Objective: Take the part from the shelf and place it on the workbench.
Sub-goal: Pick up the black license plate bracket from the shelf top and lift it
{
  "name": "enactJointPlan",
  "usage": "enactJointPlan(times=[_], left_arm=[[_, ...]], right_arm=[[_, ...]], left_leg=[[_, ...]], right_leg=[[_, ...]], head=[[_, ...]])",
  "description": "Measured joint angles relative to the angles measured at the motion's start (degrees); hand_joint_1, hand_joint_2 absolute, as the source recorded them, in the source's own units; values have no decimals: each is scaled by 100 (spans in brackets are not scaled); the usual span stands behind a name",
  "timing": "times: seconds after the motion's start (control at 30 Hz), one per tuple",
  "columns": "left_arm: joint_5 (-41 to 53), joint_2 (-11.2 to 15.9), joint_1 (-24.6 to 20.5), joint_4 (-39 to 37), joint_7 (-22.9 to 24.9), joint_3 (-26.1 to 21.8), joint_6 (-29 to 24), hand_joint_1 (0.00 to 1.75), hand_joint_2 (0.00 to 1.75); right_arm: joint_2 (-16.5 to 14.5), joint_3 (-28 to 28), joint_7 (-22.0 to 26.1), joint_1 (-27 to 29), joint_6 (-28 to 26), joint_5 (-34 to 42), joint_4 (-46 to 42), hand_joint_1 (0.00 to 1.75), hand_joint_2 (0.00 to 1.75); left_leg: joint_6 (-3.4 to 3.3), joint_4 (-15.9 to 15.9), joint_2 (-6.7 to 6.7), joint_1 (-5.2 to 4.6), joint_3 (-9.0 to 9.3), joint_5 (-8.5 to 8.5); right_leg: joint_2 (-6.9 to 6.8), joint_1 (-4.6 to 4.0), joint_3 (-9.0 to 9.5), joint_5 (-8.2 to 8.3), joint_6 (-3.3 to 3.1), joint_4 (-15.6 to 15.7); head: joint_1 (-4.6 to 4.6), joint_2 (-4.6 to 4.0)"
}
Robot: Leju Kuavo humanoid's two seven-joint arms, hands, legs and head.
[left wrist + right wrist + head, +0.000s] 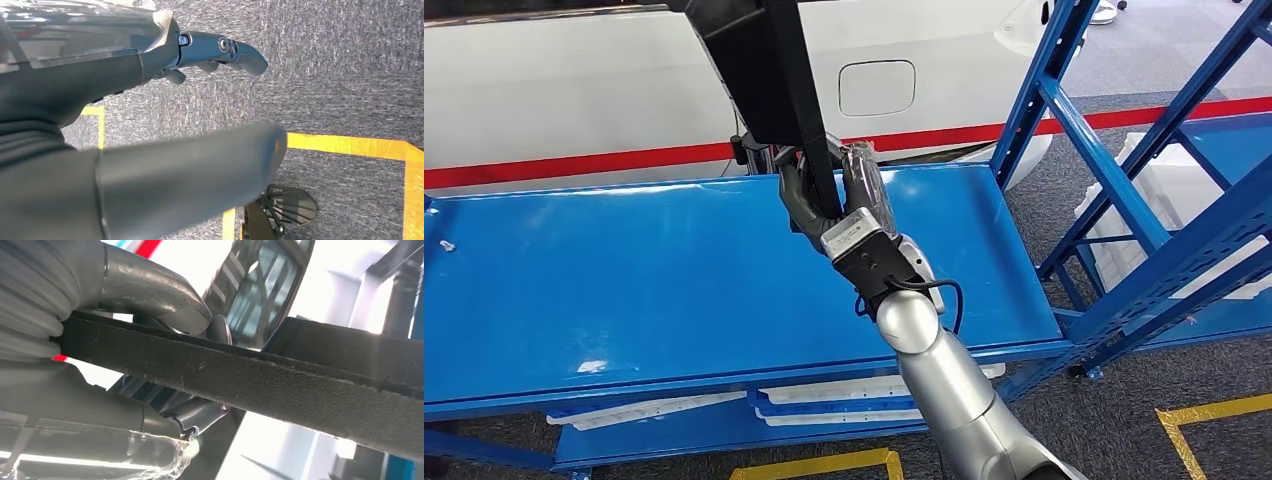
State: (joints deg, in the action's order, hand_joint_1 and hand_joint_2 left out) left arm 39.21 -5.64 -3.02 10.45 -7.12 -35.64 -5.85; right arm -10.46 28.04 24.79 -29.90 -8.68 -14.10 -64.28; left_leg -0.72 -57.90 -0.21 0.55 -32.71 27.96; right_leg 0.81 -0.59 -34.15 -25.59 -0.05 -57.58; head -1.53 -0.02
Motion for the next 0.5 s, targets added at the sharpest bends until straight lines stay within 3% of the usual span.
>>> enactJointPlan(times=[0.3,0.5], left_arm=[[159,-7,0,0,116,-1,-119,0,175],[185,-8,-2,0,290,-9,-120,0,175]], right_arm=[[81,-79,38,140,765,1019,-47,175,175],[156,-80,-24,210,1505,2146,-101,175,175]], left_leg=[[0,0,0,0,0,0],[0,0,0,0,0,0]], right_leg=[[0,0,0,0,0,0],[0,0,0,0,0,0]], head=[[1,0],[1,0]])
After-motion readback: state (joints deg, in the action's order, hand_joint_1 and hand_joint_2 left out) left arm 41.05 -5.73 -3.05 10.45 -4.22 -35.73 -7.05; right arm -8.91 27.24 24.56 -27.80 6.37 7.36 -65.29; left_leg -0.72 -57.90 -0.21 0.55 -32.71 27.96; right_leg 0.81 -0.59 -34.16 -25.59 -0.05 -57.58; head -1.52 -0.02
